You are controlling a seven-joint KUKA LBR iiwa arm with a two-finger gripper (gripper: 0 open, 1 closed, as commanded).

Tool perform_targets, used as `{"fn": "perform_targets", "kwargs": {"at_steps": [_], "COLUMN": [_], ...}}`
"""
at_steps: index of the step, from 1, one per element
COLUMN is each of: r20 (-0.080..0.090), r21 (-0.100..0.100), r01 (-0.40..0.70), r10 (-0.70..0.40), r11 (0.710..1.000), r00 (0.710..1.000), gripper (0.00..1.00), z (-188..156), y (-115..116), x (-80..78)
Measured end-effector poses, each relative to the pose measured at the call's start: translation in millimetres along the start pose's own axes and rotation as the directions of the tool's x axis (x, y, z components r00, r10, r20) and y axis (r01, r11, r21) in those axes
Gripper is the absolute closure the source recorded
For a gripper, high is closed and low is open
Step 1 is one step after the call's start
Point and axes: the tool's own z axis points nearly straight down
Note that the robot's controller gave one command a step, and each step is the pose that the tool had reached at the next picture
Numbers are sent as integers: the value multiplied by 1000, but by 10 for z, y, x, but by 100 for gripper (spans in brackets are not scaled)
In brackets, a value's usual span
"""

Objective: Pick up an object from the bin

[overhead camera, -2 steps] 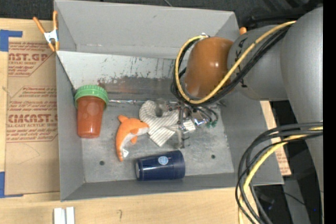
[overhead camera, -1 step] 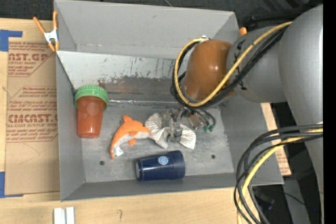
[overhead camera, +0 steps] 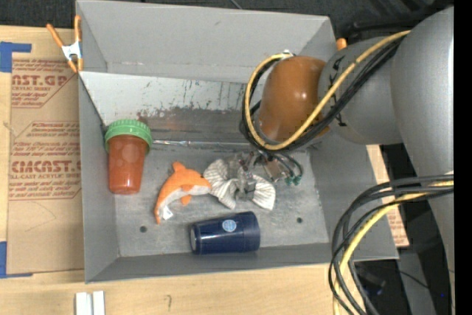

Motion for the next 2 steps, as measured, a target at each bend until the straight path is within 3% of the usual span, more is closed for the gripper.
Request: {"fn": "perform_targets", "kwargs": {"at_steps": [2], "r20": [-7], "r21": [-1], "r01": [1], "r10": [-1], "r11": [1000], "r00": [1000], "gripper": [100], "z": [-146], "y": [6], "x": [17]}}
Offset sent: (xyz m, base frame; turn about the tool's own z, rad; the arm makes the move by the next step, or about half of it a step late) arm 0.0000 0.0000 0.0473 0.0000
